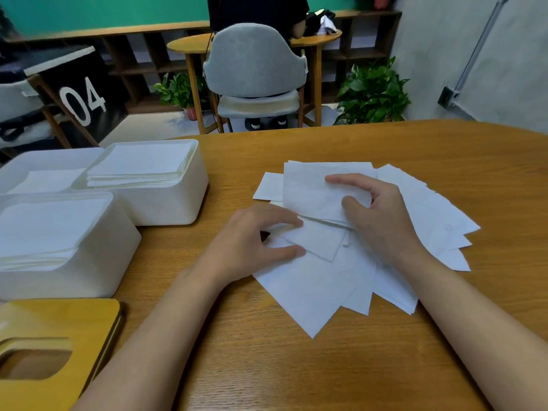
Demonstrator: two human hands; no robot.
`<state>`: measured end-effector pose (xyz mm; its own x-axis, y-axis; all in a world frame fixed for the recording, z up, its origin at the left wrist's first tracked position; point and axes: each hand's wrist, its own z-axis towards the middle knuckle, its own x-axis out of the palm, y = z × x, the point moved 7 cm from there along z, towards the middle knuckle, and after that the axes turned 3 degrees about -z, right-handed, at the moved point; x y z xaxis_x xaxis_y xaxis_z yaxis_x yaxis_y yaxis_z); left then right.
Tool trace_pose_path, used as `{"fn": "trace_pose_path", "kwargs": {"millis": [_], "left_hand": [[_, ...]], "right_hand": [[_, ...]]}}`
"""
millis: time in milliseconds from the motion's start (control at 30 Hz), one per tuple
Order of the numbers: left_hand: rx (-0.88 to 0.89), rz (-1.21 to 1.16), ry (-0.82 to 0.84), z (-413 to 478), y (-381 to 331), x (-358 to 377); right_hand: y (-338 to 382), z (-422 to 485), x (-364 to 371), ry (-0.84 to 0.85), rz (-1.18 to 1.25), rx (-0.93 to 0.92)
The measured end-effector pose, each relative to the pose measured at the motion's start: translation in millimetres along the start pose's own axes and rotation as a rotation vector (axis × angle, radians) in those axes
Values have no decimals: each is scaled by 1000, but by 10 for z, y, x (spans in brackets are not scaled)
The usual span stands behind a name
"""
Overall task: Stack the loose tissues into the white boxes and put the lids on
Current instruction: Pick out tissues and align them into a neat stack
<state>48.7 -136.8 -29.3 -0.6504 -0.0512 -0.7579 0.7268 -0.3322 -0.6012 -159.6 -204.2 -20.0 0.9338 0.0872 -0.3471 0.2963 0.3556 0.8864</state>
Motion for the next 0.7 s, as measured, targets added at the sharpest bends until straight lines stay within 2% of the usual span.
{"fn": "trace_pose_path", "kwargs": {"millis": [267, 400, 500, 633, 700], "left_hand": [[141, 94, -186, -6, -173, -74], [137, -41, -280, -6, -209, -200], [143, -138, -330, -17, -237, -306], [33, -261, -401, -97, -204, -414], [-9, -281, -432, -119, -180, -441]], "right_hand": [[25, 1, 26, 24, -11, -5], [182, -38, 74, 117, 62, -48], [280, -96, 150, 210, 21, -125], [345, -205, 294, 357, 133, -98], [373, -237, 329, 373, 173, -84]]}}
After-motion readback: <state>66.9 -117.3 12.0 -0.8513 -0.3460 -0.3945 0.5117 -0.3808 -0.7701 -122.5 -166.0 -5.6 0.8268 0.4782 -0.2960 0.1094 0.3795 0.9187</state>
